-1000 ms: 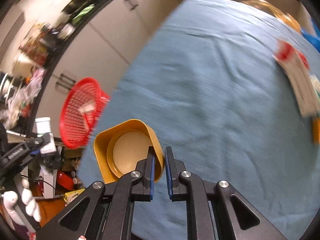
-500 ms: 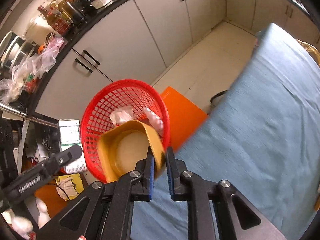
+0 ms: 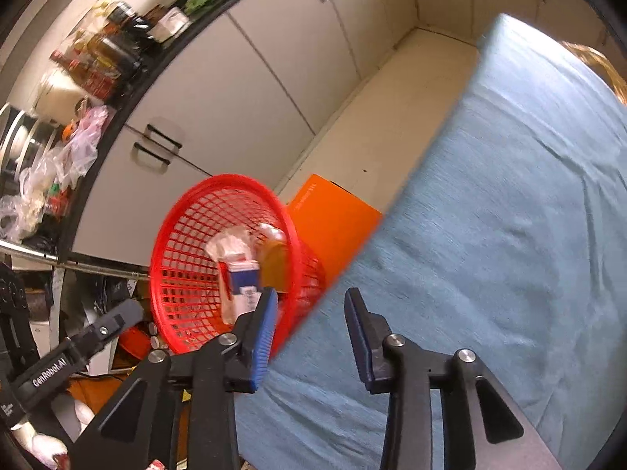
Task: Collect trash
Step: 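Carry box and cup over the red basket and open both tools, then bring both tools back over the remaining trash on the table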
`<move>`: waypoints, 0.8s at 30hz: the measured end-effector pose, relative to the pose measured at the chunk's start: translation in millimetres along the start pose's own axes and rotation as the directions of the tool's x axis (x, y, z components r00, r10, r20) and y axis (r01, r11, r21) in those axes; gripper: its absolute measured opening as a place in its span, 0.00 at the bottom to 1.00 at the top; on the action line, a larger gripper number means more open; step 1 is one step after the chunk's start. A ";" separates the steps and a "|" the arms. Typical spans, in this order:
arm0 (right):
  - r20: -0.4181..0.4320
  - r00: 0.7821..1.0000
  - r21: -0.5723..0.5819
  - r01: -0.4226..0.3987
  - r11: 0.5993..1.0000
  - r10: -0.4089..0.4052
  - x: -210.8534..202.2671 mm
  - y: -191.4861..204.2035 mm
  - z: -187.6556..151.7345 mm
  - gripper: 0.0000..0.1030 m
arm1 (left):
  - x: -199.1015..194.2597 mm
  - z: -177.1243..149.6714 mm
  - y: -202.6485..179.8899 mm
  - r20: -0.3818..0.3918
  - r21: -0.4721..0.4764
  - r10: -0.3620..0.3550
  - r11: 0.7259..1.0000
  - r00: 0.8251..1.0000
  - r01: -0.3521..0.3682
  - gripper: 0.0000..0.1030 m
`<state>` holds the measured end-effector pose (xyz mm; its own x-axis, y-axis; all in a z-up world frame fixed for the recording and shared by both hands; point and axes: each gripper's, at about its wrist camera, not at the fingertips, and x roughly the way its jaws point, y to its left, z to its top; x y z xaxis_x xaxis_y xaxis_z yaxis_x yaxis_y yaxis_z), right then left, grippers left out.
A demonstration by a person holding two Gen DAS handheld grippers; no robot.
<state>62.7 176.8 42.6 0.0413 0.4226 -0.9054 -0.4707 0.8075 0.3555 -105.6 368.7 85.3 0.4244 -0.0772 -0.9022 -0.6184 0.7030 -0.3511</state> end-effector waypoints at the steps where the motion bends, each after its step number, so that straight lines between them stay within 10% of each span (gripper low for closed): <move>1: -0.003 1.000 0.016 0.002 1.000 -0.002 -1.0 -6.5 -3.1 0.39 | 0.2 -1.3 -3.6 -0.003 0.008 0.003 1.000 1.000 -0.003 0.48; 24: 0.046 0.999 0.180 0.018 0.983 -0.026 -62.3 -116.0 -85.4 0.45 | -4.4 -89.5 -126.9 -0.002 0.235 0.026 0.972 1.000 -0.025 0.62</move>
<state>39.4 21.7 38.0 0.0940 0.4195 -0.9029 -0.3031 0.8759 0.3754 -88.2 216.5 111.4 0.4066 -0.0606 -0.9116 -0.4558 0.8513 -0.2599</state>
